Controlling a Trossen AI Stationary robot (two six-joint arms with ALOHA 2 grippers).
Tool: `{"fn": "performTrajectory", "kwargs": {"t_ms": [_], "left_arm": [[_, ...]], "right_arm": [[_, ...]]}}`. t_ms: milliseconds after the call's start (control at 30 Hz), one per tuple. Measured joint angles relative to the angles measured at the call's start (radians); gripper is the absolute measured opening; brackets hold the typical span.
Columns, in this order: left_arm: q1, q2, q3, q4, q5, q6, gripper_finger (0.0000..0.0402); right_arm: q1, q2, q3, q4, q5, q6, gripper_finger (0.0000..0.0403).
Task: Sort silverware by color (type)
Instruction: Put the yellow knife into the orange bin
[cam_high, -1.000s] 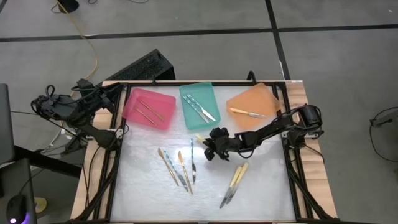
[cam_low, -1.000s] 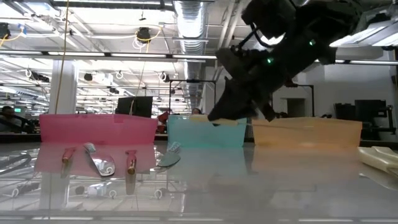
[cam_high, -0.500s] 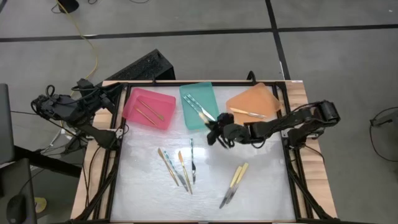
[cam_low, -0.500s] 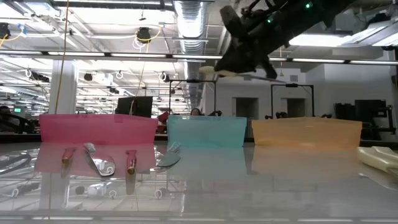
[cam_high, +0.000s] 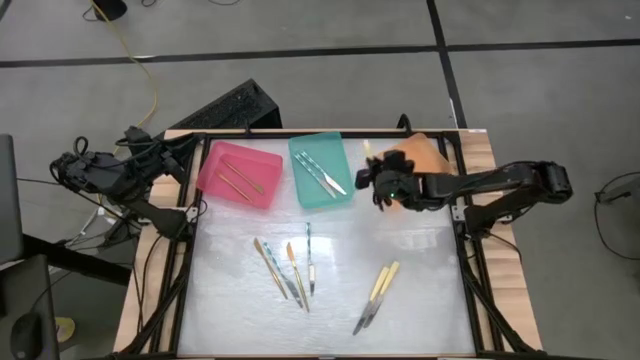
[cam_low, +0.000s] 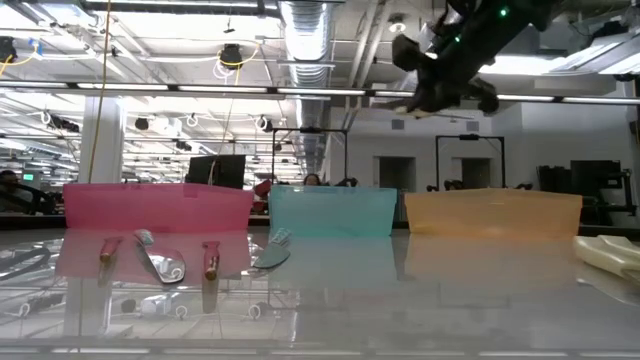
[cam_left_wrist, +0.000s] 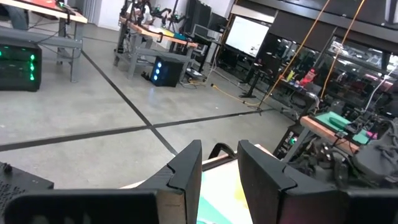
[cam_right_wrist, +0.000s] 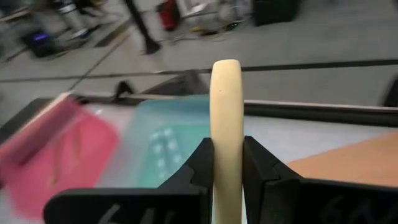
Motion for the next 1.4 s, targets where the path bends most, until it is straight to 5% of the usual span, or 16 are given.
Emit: {"fn": "performTrajectory", "kwargs": {"t_ms": [400,567,900,1133,1400], "left_arm": [[0.000,0.000,0.000,-0.002,0.000,0.000,0.0089],[0.000,0.000,0.000,-0.002,0.000,0.001,0.0089],[0.000,0.000,0.000,-0.002,0.000,0.000,0.0089],[0.000,0.000,-0.001,-0.003,0.000,0.000,0.0089],[0.000,0.000,-0.001,-0.015,0.000,-0.008,0.0089]], "right_arm": [[-0.129,-0.017,0.000,-0.282,0.014,0.006,0.0052],[-0.178,-0.017,0.000,-0.318,0.013,-0.134,0.0052],[-0.328,-0.017,-0.016,-0.387,-0.001,-0.052,0.0053],[-0.430,-0.017,-0.016,-0.473,-0.065,0.304,0.0053],[-0.442,-0.017,-0.027,-0.475,-0.033,0.506,0.0053]]}}
